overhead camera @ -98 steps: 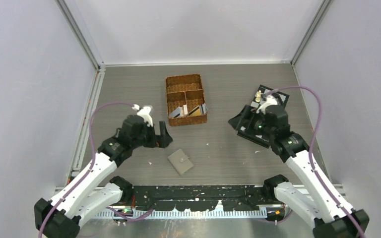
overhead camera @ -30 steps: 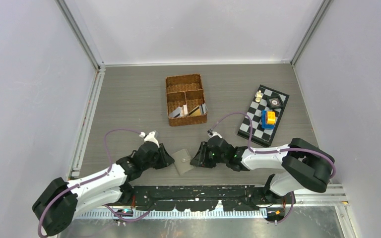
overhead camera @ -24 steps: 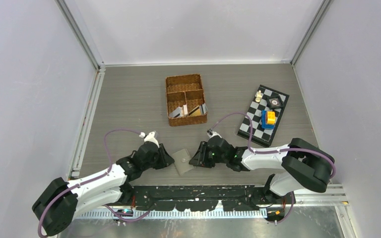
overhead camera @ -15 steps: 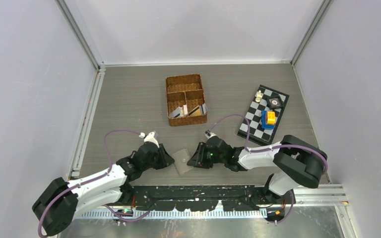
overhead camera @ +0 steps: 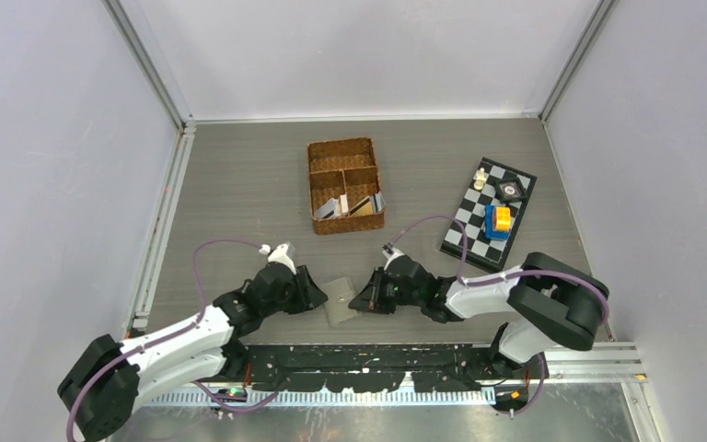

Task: Put the credit cards into the card holder
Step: Pick up the card holder from the center of the board, then open the card holder at the center of the board.

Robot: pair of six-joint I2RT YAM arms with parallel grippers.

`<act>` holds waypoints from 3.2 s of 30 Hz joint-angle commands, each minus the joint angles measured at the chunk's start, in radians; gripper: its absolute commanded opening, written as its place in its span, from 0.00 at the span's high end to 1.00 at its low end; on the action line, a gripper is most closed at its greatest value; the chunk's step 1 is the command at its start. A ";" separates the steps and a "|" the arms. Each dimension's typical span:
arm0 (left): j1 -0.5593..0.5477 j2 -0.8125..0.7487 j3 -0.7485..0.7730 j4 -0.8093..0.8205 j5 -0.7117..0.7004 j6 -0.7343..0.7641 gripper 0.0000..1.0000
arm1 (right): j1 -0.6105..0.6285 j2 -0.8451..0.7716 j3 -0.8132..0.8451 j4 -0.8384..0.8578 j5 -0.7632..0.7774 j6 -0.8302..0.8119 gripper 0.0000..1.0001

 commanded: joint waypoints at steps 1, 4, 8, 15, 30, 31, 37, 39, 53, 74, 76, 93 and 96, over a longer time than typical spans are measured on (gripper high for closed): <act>0.000 -0.116 0.099 -0.133 0.010 0.069 0.51 | 0.003 -0.145 -0.038 0.077 0.045 -0.021 1.00; 0.005 -0.210 0.196 -0.242 -0.003 0.138 0.39 | 0.003 -0.277 -0.041 0.008 0.091 -0.079 0.99; 0.019 -0.299 0.304 -0.326 0.038 0.225 0.25 | 0.001 -0.486 0.002 -0.123 0.152 -0.181 1.00; 0.041 -0.251 0.460 -0.266 0.266 0.268 0.17 | 0.001 -0.714 0.130 -0.272 0.237 -0.365 0.99; 0.045 -0.197 0.470 0.120 0.518 0.143 0.21 | 0.001 -0.773 0.177 -0.063 0.078 -0.392 0.99; 0.044 -0.194 0.465 0.143 0.524 0.132 0.22 | 0.000 -0.776 0.174 -0.055 0.074 -0.388 1.00; 0.051 -0.182 0.443 0.182 0.518 0.107 0.27 | 0.001 -0.796 0.161 -0.044 0.071 -0.379 1.00; 0.054 -0.176 0.428 0.223 0.518 0.084 0.28 | 0.000 -0.802 0.150 -0.034 0.070 -0.370 1.00; 0.097 -0.145 0.380 0.325 0.529 0.016 0.69 | 0.001 -0.808 0.141 -0.075 0.095 -0.374 1.00; 0.332 0.045 0.718 -0.462 0.960 0.499 1.00 | 0.000 -0.706 0.610 -1.034 0.205 -0.578 0.38; 0.332 0.063 0.712 -0.418 1.009 0.477 1.00 | -0.001 -0.643 0.631 -1.026 0.096 -0.584 0.38; 0.290 0.230 0.682 -0.303 1.177 0.483 1.00 | -0.121 -0.542 0.665 -0.905 -0.343 -0.690 0.46; 0.290 0.275 0.695 -0.306 1.218 0.524 1.00 | -0.213 -0.527 0.638 -0.869 -0.470 -0.680 0.49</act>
